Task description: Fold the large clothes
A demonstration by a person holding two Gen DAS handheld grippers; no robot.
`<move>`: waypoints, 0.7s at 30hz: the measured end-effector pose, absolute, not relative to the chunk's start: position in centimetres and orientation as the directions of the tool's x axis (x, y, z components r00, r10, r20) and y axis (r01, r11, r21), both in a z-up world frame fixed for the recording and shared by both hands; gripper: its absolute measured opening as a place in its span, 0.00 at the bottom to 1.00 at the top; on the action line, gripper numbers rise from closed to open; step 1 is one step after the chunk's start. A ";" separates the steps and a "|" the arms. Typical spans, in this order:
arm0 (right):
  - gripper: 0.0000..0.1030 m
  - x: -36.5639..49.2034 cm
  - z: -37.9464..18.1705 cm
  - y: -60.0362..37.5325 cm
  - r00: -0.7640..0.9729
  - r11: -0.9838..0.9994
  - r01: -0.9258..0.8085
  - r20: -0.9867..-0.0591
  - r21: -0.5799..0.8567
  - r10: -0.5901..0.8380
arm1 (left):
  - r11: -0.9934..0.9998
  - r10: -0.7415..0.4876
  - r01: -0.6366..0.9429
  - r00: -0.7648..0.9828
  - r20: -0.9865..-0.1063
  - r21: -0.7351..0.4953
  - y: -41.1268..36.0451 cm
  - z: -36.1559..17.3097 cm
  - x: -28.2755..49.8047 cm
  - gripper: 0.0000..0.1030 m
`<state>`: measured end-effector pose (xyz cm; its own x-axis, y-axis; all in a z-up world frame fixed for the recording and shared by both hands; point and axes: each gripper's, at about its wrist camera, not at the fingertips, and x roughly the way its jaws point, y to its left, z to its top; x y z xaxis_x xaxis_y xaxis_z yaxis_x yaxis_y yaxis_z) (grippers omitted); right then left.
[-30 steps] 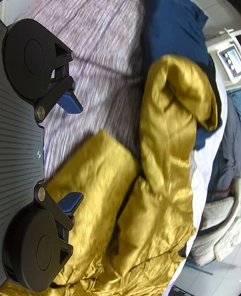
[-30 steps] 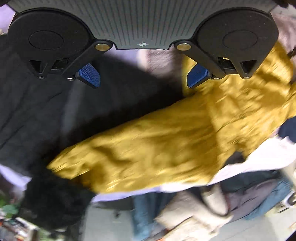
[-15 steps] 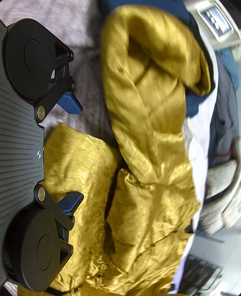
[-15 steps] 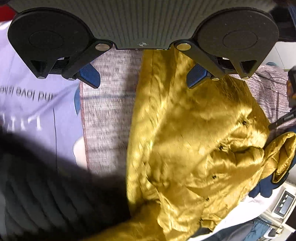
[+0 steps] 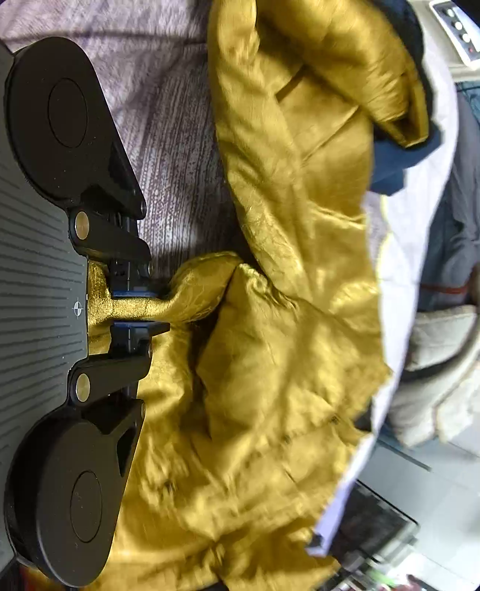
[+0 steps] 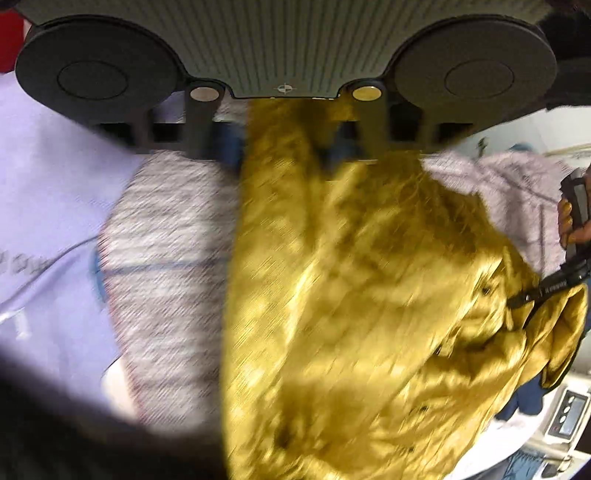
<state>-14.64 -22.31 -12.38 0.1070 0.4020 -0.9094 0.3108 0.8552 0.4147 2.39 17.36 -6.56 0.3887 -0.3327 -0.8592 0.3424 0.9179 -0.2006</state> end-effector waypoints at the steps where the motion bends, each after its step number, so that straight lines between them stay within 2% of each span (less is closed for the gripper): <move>1: 0.18 -14.6 -12.2 -22.1 0.112 0.859 0.296 -0.909 0.417 0.402 | 0.916 -0.341 0.345 0.401 -0.850 -0.205 17.8 -5.0 1.6 0.48; 5: 0.13 -14.1 -9.2 -22.3 0.158 0.847 0.204 -0.871 0.491 0.466 | 0.916 -0.359 0.332 0.428 -0.829 -0.225 20.1 0.7 -2.2 0.47; 8: 0.13 -13.8 -6.3 -23.5 0.181 0.827 0.136 -0.834 0.546 0.521 | 0.935 -0.314 0.289 0.400 -0.861 -0.206 21.1 2.1 -5.6 0.45; 12: 0.13 -13.9 -5.0 -25.4 0.142 0.818 0.089 -0.820 0.568 0.554 | 0.968 -0.209 0.206 0.326 -0.922 -0.147 21.5 -1.1 -9.4 0.44; 15: 0.13 -13.9 -6.6 -26.6 0.079 0.857 0.086 -0.861 0.508 0.502 | 0.983 -0.168 0.119 0.286 -0.943 -0.139 21.0 -5.2 -10.4 0.45; 17: 0.13 -14.0 -8.9 -27.4 0.033 0.879 0.110 -0.886 0.464 0.463 | 0.991 -0.120 0.095 0.276 -0.954 -0.097 20.2 -7.4 -10.0 0.49; 18: 0.14 -14.0 -9.8 -27.5 0.018 0.889 0.125 -0.897 0.440 0.441 | 0.993 -0.104 0.083 0.270 -0.957 -0.085 19.9 -8.2 -9.8 0.61; 19: 0.14 -13.9 -10.8 -27.6 0.004 0.898 0.137 -0.907 0.418 0.421 | 0.995 -0.081 0.077 0.267 -0.960 -0.062 20.0 -9.0 -9.6 0.85; 20: 0.18 -13.9 -11.5 -27.7 -0.006 0.907 0.143 -0.916 0.397 0.402 | 0.996 -0.056 0.081 0.261 -0.964 -0.036 20.0 -9.6 -9.6 0.96; 21: 0.29 -13.9 -12.1 -27.7 -0.011 0.916 0.148 -0.926 0.373 0.379 | 0.996 -0.030 0.088 0.255 -0.967 -0.008 19.9 -10.0 -9.4 1.00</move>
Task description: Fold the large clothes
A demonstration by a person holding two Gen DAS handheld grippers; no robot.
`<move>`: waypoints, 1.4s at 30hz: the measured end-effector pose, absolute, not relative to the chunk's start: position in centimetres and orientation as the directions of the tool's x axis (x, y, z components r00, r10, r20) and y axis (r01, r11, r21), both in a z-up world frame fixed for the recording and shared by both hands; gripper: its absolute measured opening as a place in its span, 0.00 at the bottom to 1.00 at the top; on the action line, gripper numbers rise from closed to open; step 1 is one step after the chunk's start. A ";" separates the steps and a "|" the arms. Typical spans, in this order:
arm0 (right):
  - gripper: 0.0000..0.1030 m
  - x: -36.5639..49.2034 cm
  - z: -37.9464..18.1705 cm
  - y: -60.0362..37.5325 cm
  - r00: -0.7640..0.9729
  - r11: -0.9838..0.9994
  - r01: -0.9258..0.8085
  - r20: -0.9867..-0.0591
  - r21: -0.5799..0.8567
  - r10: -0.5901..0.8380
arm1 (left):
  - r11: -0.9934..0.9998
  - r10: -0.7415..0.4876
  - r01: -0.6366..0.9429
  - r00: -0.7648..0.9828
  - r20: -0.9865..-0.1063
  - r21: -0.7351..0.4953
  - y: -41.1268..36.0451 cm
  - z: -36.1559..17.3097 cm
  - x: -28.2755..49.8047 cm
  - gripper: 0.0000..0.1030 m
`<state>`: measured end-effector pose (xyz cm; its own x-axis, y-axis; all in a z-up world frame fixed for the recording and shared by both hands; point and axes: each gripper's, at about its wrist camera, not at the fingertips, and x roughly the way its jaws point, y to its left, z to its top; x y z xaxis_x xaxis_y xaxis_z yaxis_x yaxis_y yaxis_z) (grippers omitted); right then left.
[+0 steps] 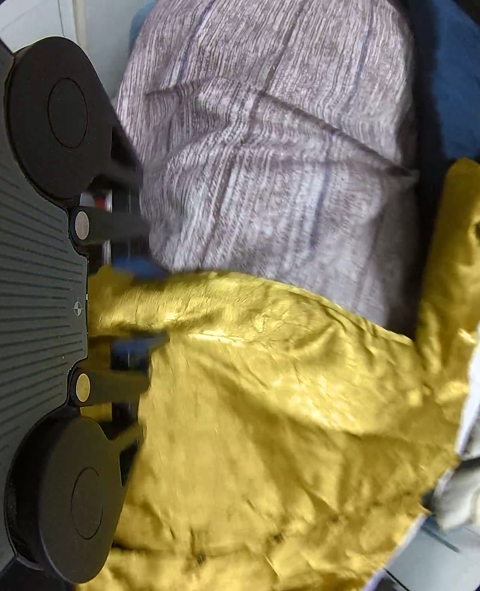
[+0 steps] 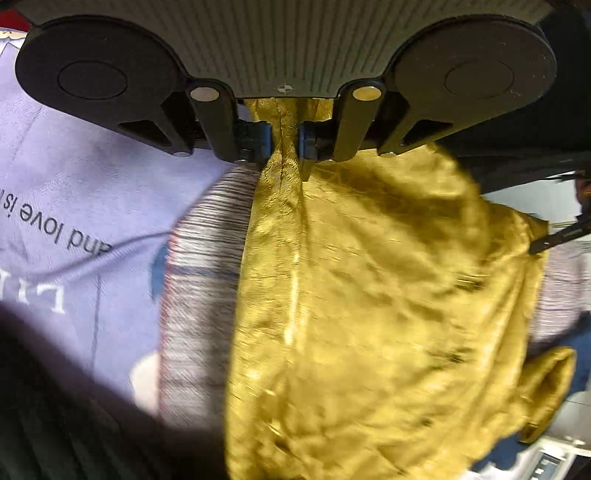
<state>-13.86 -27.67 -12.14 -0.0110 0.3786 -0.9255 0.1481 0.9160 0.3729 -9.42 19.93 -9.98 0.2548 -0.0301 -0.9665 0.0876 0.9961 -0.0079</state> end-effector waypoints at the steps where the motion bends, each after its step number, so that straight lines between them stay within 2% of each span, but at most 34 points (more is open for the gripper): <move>1: 0.35 -13.9 -12.7 -27.7 -0.016 0.926 0.155 -0.936 0.344 0.351 | 0.995 -0.015 0.099 0.255 -0.967 0.011 20.0 -10.0 -9.4 1.00; 3: 0.48 -14.3 -13.5 -27.6 -0.020 0.943 0.137 -0.951 0.302 0.307 | 0.992 0.022 0.113 0.261 -0.965 0.053 19.9 -9.6 -9.3 1.00; 5: 0.51 -15.2 -13.7 -27.6 -0.008 0.949 0.124 -0.957 0.288 0.292 | 0.988 0.059 0.122 0.294 -0.954 0.099 20.2 -8.7 -9.7 1.00; 9: 0.68 -16.7 -13.3 -28.7 0.003 0.951 0.186 -0.968 0.248 0.251 | 0.982 0.156 0.042 0.351 -0.923 0.182 21.4 -6.4 -9.7 1.00; 13: 0.74 -17.8 -11.4 -30.2 0.035 0.957 0.232 -0.985 0.175 0.171 | 0.979 0.187 -0.006 0.435 -0.881 0.205 21.1 -3.4 -9.1 1.00; 17: 0.80 -17.7 -8.3 -32.2 0.139 0.944 0.274 -0.979 0.181 0.147 | 0.986 0.113 0.053 0.476 -0.872 0.156 17.7 -2.0 -6.9 1.00; 22: 0.81 -15.6 -5.1 -34.8 0.331 0.889 0.343 -0.925 0.303 0.187 | 0.992 -0.036 0.125 0.479 -0.877 0.027 12.3 -0.9 -5.2 1.00; 27: 0.87 -13.9 -1.0 -38.0 0.506 0.839 0.389 -0.849 0.380 0.150 | 0.973 -0.160 0.223 0.456 -0.876 -0.062 7.0 -0.7 -3.4 1.00; 34: 0.87 -11.7 1.2 -45.1 0.636 0.749 0.519 -0.771 0.413 -0.015 | 0.902 -0.215 0.429 0.355 -0.910 -0.045 0.3 -2.1 -4.2 1.00; 42: 0.88 -8.5 -0.9 -53.0 0.668 0.614 0.649 -0.724 0.450 -0.175 | 0.902 -0.213 0.426 0.298 -0.930 -0.069 -1.0 -3.1 -5.9 1.00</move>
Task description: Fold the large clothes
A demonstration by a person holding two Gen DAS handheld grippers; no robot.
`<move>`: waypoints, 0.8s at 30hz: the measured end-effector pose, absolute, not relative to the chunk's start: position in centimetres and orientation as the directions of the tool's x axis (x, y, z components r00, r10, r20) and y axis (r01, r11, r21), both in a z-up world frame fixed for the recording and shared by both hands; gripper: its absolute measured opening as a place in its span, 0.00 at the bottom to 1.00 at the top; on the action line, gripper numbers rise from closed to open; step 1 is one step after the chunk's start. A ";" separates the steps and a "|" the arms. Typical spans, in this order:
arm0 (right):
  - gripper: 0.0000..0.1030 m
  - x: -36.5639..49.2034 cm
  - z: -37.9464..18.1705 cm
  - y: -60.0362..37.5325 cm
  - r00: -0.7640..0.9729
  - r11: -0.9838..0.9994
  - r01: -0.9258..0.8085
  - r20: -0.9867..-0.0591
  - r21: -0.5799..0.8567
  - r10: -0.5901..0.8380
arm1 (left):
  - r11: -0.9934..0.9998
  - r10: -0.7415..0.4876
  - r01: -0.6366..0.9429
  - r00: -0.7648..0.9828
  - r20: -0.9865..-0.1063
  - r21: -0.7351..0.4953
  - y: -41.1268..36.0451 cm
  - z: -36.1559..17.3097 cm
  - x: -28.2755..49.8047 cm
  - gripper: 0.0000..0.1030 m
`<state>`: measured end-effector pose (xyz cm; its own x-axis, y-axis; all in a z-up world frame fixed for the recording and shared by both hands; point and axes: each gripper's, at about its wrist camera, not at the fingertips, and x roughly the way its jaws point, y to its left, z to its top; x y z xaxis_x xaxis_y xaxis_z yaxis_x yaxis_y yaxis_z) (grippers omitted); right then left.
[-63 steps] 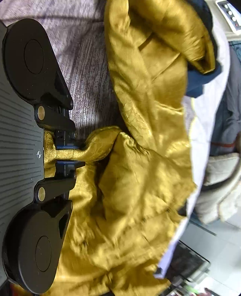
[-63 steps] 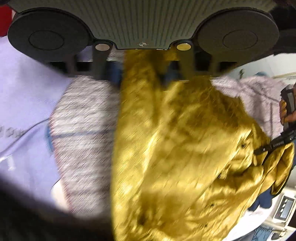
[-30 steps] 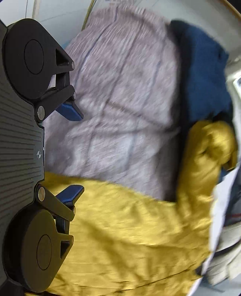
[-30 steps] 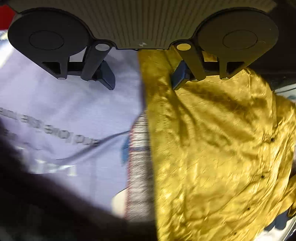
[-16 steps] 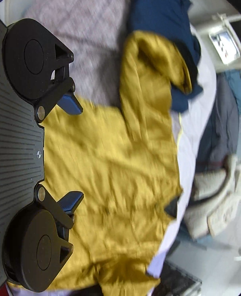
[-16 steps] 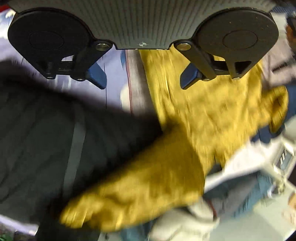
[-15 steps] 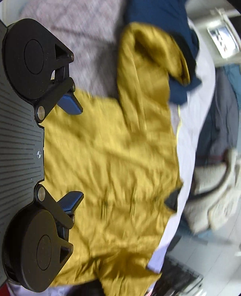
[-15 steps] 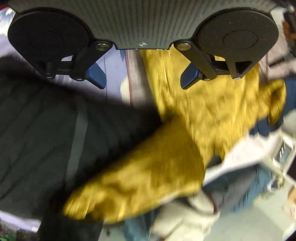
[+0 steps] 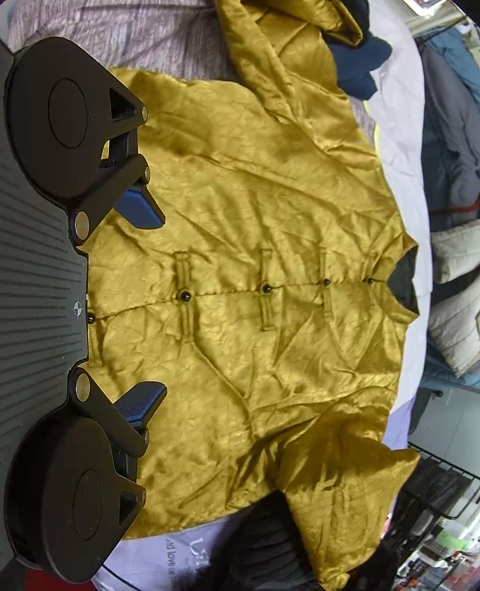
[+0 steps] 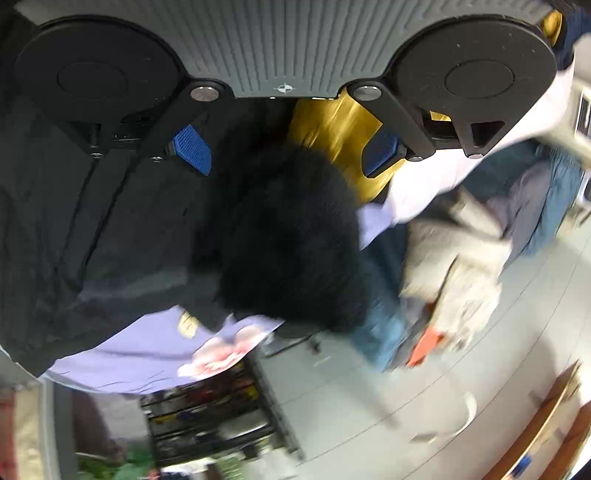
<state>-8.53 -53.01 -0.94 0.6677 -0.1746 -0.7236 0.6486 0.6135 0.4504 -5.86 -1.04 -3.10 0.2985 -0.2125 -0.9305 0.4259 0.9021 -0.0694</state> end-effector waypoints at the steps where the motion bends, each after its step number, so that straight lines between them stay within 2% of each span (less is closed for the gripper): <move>1: 0.88 -8.2 -1.5 -53.9 0.672 0.586 0.661 -0.718 0.470 -0.182 | 0.903 -0.195 0.426 0.303 -0.933 -0.051 -1.1 -3.2 -6.0 1.00; 5: 0.90 -8.2 -3.3 -56.0 0.740 0.473 0.649 -0.639 0.596 -0.209 | 0.905 -0.162 0.425 0.307 -0.938 -0.018 -1.3 -3.3 -6.3 1.00; 7: 0.83 -7.7 -3.5 -56.3 0.754 0.473 0.636 -0.621 0.609 -0.214 | 0.906 -0.161 0.423 0.298 -0.941 -0.021 -1.5 -3.4 -6.5 1.00; 8: 0.63 -7.3 -3.4 -56.2 0.762 0.481 0.626 -0.613 0.614 -0.210 | 0.905 -0.160 0.426 0.295 -0.942 -0.020 -1.7 -3.5 -6.6 1.00; 9: 0.39 -7.2 -3.1 -56.4 0.774 0.494 0.608 -0.603 0.621 -0.196 | 0.903 -0.159 0.429 0.292 -0.943 -0.019 -2.0 -3.5 -6.6 1.00; 12: 0.27 -7.0 -2.7 -56.2 0.796 0.524 0.564 -0.588 0.638 -0.141 | 0.898 -0.162 0.440 0.295 -0.942 -0.017 -3.0 -3.5 -6.7 1.00; 17: 0.22 -8.8 1.1 -57.0 0.860 0.541 0.480 -0.494 0.691 -0.132 | 0.909 -0.185 0.415 0.322 -0.929 -0.038 -4.1 -3.1 -6.5 1.00; 21: 0.21 -12.2 6.4 -58.9 0.914 0.561 0.403 -0.354 0.723 -0.199 | 0.924 -0.220 0.370 0.305 -0.927 -0.097 -4.2 -3.3 -5.8 1.00; 24: 0.21 -14.2 8.6 -60.5 0.921 0.581 0.389 -0.299 0.715 -0.249 | 0.933 -0.218 0.344 0.306 -0.927 -0.106 -4.3 -3.5 -5.5 1.00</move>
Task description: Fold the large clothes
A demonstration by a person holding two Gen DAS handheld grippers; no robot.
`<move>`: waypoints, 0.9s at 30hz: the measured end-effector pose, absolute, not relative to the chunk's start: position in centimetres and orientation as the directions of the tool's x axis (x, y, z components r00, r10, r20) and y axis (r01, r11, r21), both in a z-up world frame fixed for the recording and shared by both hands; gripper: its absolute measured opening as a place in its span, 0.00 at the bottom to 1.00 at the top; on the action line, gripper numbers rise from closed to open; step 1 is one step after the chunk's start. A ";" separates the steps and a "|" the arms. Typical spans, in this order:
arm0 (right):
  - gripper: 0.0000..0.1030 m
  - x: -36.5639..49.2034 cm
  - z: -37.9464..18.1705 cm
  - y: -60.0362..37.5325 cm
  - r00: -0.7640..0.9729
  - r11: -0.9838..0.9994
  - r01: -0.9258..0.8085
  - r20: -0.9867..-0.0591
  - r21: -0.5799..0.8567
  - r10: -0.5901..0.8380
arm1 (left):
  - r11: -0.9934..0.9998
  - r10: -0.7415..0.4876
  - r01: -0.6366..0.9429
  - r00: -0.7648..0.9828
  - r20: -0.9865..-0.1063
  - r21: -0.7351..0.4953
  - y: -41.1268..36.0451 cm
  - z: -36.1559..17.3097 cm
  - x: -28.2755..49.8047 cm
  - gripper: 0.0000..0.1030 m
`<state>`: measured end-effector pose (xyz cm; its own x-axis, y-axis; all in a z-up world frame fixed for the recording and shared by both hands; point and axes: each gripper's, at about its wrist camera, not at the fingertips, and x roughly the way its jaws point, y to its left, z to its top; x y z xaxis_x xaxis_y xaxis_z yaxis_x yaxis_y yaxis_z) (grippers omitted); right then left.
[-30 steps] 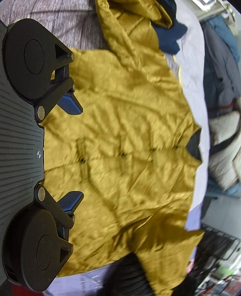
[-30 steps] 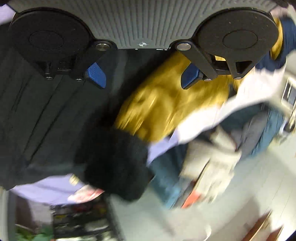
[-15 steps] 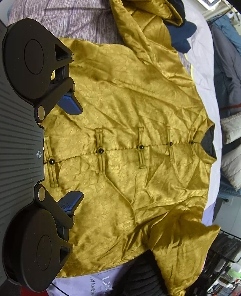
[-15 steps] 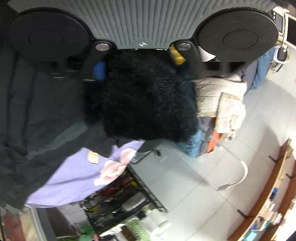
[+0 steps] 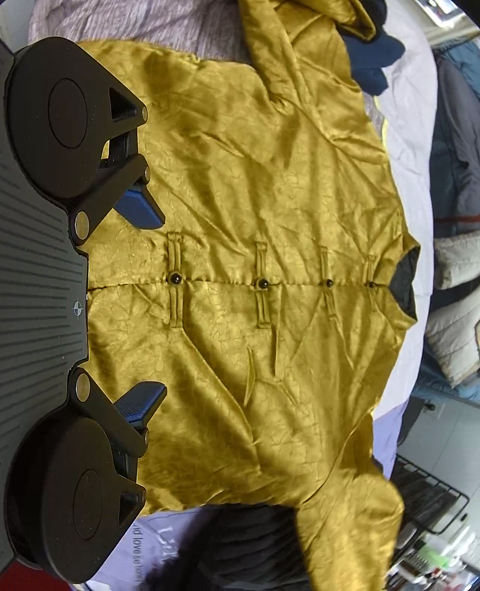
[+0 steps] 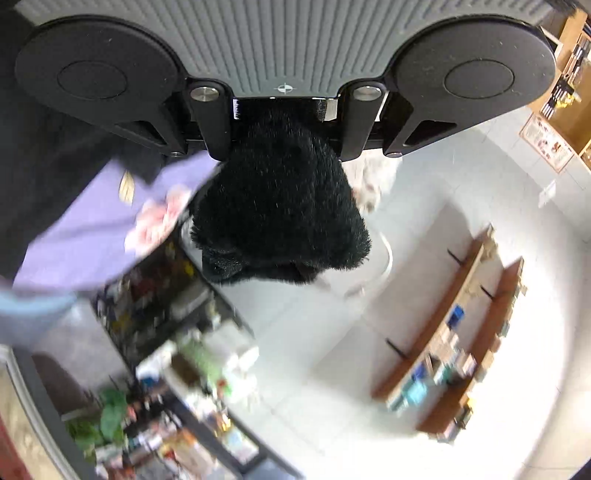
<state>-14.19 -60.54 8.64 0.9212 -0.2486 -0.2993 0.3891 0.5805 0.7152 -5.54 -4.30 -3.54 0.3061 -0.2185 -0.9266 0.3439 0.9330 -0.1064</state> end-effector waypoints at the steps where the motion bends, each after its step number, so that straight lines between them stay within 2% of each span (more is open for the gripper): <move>1: 0.21 -14.6 8.7 -60.9 0.917 0.590 0.400 -0.307 0.702 -0.256 | 0.936 -0.211 0.336 0.308 -0.928 -0.101 -4.2 -3.6 -5.5 1.00; 6: 0.21 -14.8 5.9 -61.5 0.878 0.562 0.476 -0.406 0.676 -0.255 | 0.950 -0.186 0.301 0.328 -0.926 -0.084 -3.5 -3.1 -5.6 1.00; 14: 0.22 -12.2 4.8 -58.5 0.868 0.595 0.489 -0.424 0.638 -0.258 | 0.960 -0.138 0.278 0.354 -0.925 -0.036 -1.0 -3.4 -5.8 1.00; 21: 0.25 -7.9 8.9 -50.5 0.904 0.764 0.370 -0.396 0.528 -0.163 | 0.961 -0.156 0.274 0.385 -0.910 -0.049 0.7 -4.1 -4.8 1.00; 27: 0.25 -0.7 9.1 -39.6 0.887 0.894 0.247 -0.458 0.372 -0.054 | 0.950 -0.125 0.310 0.465 -0.877 0.029 1.1 -4.0 -4.4 1.00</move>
<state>-0.69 -39.60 9.07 0.8870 -0.0543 -0.4585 0.2473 0.8945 0.3725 -4.38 1.06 -3.95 0.4648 -0.1246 -0.8766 0.3095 0.9505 0.0290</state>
